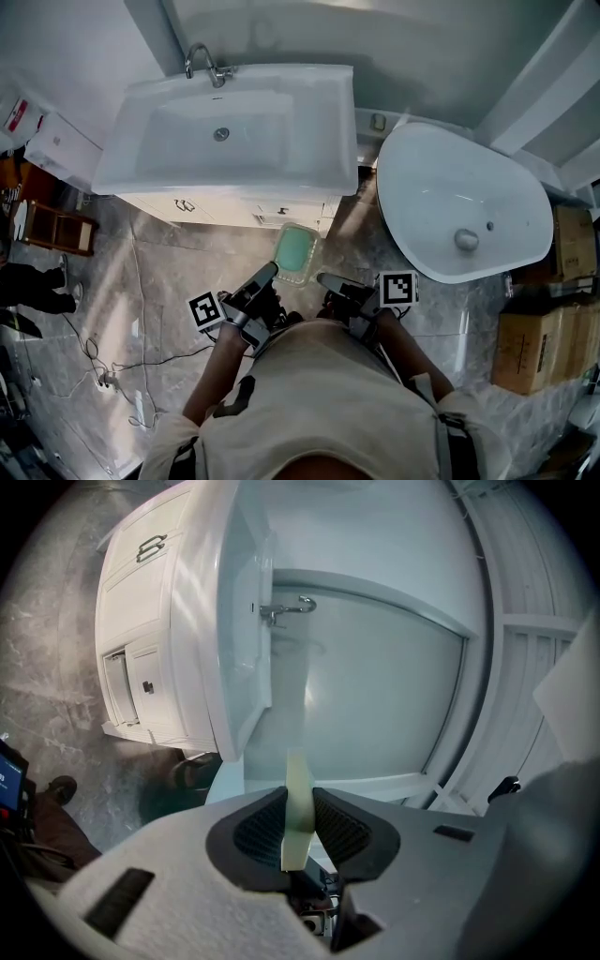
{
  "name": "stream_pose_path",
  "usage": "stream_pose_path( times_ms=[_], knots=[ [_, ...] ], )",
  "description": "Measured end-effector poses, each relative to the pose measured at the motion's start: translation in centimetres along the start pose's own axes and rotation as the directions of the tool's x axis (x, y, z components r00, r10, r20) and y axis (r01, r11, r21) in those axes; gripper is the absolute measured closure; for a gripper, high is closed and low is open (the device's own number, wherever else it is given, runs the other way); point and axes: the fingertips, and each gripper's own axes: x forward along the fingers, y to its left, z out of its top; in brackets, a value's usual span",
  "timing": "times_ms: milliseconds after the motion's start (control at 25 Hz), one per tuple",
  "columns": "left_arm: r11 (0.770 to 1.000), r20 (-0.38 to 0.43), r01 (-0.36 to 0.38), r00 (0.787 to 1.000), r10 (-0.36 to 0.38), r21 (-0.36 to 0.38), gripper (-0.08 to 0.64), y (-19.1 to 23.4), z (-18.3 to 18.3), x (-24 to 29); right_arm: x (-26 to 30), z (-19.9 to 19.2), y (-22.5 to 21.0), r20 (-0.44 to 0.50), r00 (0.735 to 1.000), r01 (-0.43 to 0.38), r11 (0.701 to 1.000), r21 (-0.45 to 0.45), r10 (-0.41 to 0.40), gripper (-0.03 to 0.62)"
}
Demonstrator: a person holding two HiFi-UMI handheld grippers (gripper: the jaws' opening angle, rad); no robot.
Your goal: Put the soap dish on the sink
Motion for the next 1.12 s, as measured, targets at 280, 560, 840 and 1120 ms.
stream_pose_path(
  times_ms=[280, 560, 840, 1120],
  knots=[
    [1.0, 0.011, -0.008, 1.0, 0.008, 0.013, 0.473, -0.1, 0.2, 3.7, -0.6, 3.6, 0.6, -0.018, 0.996, -0.089, 0.995, -0.054, 0.088, 0.581],
    [0.999, 0.052, -0.03, 0.998, 0.029, 0.012, 0.474, 0.4, 0.0, 6.9, -2.1, 7.3, -0.4, -0.04, 0.995, -0.092, 0.994, -0.055, 0.09, 0.581],
    [0.999, 0.102, -0.038, 0.994, 0.035, 0.03, 0.473, 0.6, 0.1, 9.7, -3.5, 9.7, -1.3, -0.087, 0.992, -0.094, 0.995, -0.014, 0.093, 0.581],
    [0.998, 0.116, -0.049, 0.992, 0.045, 0.032, 0.474, 0.6, 0.0, 10.9, -4.2, 10.5, -1.1, -0.093, 0.984, -0.151, 0.989, 0.003, 0.15, 0.581]
  ],
)
